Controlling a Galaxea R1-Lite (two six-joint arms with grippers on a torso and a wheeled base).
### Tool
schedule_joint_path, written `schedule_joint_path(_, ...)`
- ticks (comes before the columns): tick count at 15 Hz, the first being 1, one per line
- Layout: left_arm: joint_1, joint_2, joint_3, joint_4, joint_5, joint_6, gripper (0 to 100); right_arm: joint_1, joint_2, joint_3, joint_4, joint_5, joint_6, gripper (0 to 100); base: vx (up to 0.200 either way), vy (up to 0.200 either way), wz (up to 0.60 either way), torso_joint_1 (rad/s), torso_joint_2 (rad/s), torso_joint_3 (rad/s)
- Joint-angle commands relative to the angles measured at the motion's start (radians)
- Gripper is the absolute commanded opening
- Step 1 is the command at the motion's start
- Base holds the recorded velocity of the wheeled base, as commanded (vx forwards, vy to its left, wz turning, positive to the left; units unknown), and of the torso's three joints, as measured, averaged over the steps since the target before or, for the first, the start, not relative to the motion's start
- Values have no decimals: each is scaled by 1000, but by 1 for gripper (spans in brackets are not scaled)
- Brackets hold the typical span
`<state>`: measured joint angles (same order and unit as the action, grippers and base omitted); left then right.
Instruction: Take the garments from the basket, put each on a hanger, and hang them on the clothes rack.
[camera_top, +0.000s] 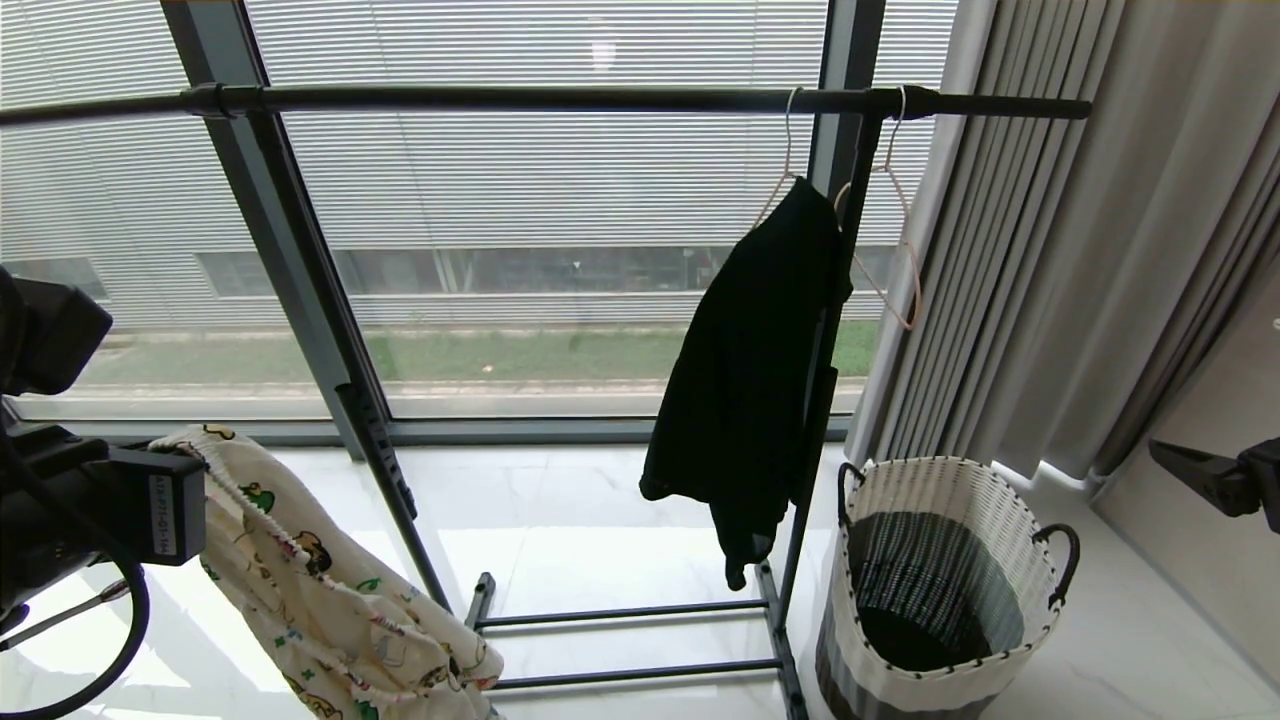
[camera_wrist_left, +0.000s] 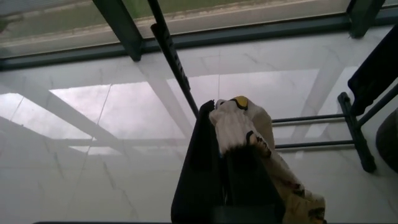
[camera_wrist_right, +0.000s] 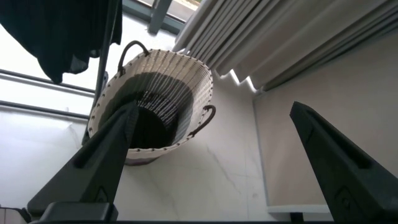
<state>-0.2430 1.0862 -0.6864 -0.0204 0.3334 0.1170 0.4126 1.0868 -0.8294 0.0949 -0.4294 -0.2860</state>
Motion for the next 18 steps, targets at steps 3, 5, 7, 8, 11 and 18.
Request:
schedule_joint_path(3,-1,-12,13,0,1,1,0,0,2,1,-14,0,-1,100,0,0,0,211,-479,-276)
schedule_joint_path(5,-1,-11,13,0,-1,1,0,0,2,1,-14,0,-1,100,0,0,0,227,-503,-283)
schedule_joint_path(7,1,-11,13,0,-1,1,0,0,2,1,-14,0,1,100,0,0,0,227,-513,-278)
schedule_joint_path(8,-1,-11,13,0,-1,3,0,0,2,3,-14,0,1,100,0,0,0,237,-530,-300)
schedule_joint_path(11,-1,-11,13,0,-1,4,0,0,2,1,-14,0,2,100,0,0,0,95,-194,-110)
schedule_joint_path(18,-1,-11,13,0,-1,15,0,0,5,10,-14,14,8,100,0,0,0,144,-316,-167)
